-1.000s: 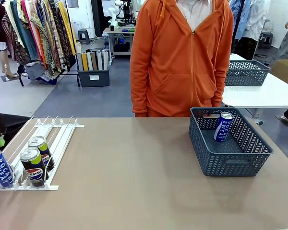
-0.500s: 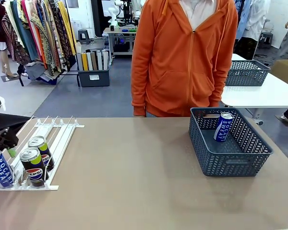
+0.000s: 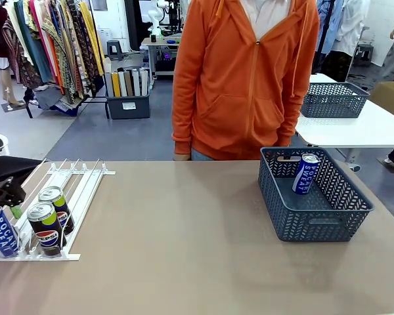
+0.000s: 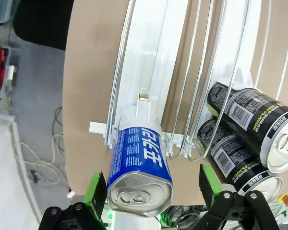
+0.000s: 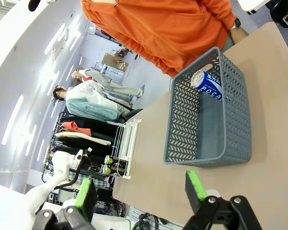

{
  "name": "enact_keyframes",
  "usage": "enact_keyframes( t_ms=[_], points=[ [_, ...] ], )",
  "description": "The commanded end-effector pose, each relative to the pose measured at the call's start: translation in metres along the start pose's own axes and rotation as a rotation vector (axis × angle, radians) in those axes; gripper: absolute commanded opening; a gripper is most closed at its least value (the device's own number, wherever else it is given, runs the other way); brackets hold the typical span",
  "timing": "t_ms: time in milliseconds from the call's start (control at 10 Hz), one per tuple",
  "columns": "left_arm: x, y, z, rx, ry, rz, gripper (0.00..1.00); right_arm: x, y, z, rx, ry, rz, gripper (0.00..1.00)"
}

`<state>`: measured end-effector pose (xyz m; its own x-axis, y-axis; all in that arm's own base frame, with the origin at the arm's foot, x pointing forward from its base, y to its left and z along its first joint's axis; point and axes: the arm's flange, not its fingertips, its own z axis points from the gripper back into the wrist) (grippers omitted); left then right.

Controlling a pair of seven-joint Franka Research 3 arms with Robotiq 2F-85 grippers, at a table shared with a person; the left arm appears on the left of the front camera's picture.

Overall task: Retrieve and store the cans from the dispenser.
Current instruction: Pick up the last remaining can from one row of the Automatic Can Dispenser and place it in the middle of the table.

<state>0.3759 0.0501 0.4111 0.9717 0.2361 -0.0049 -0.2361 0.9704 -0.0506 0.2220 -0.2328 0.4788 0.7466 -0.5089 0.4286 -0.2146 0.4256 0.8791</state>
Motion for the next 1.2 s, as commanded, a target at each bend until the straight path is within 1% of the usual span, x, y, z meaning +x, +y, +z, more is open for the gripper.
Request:
enact_keyframes(
  t_ms=[0,100,200,600,800,900,1000,1100],
  points=[
    [-0.001,-0.002,0.003,0.016,-0.007,0.009,0.62,0.002,0.001,-0.001,0.018,-0.018,0.025,1.0],
    [0.0,-0.002,0.004,0.01,-0.014,0.01,0.02,0.002,0.001,-0.001,0.018,-0.018,0.025,1.0],
    [0.0,-0.001,0.004,0.013,-0.006,0.012,0.0,0.002,0.001,-0.001,0.018,-0.018,0.025,1.0],
    [0.002,-0.001,0.005,0.022,-0.015,0.013,0.0,0.002,0.001,-0.001,0.018,-0.018,0.025,1.0],
    [-0.001,0.0,0.016,0.027,-0.042,0.015,0.0,0.002,0.001,-0.001,0.018,-0.018,0.025,1.0],
    [-0.006,0.001,0.035,0.029,-0.088,0.006,0.0,0.002,0.001,-0.001,0.018,-0.018,0.025,1.0],
    [-0.017,0.003,0.068,0.024,-0.096,-0.053,0.0,0.002,0.001,-0.001,0.018,-0.018,0.025,1.0],
    [-0.031,0.005,0.102,-0.008,-0.139,-0.085,0.0,0.002,0.001,-0.001,0.018,-0.018,0.025,1.0]
  ],
)
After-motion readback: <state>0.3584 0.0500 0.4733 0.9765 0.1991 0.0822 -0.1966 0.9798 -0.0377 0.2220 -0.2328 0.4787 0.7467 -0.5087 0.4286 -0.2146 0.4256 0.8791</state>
